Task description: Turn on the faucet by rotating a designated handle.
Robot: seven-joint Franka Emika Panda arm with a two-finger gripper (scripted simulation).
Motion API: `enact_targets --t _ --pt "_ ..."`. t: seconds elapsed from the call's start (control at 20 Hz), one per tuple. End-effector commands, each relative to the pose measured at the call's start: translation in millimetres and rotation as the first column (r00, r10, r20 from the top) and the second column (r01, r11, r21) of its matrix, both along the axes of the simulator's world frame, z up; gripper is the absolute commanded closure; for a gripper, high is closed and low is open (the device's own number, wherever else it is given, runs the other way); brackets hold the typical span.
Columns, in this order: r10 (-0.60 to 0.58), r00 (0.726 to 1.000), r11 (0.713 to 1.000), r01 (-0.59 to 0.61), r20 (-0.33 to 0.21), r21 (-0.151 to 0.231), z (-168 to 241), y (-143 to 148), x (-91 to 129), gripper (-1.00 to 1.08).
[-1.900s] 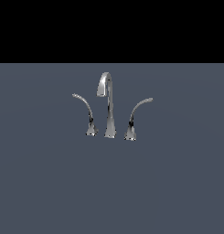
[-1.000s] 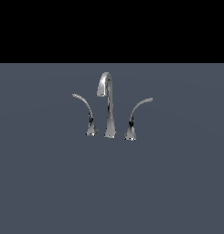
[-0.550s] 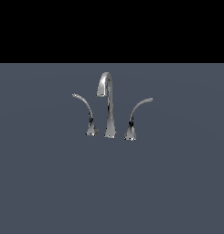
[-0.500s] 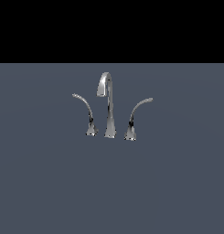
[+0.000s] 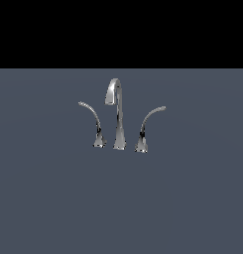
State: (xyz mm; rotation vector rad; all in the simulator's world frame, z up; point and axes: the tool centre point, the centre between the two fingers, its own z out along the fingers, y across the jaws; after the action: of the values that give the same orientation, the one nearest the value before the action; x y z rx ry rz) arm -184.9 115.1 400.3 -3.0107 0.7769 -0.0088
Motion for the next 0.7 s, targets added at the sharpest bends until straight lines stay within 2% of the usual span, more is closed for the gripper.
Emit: enact_targets --t 0.0,0.3,0.65 --pt "-0.055 0.998 0.998 0.055 -0.001 0.001 -10 8 10 1.08" --pt "-0.182 0.983 0.983 0.182 -0.005 0.001 -33 24 34 1.08" --pt "-0.321 0.947 0.947 0.321 -0.009 0.001 -60 38 64 1.08"
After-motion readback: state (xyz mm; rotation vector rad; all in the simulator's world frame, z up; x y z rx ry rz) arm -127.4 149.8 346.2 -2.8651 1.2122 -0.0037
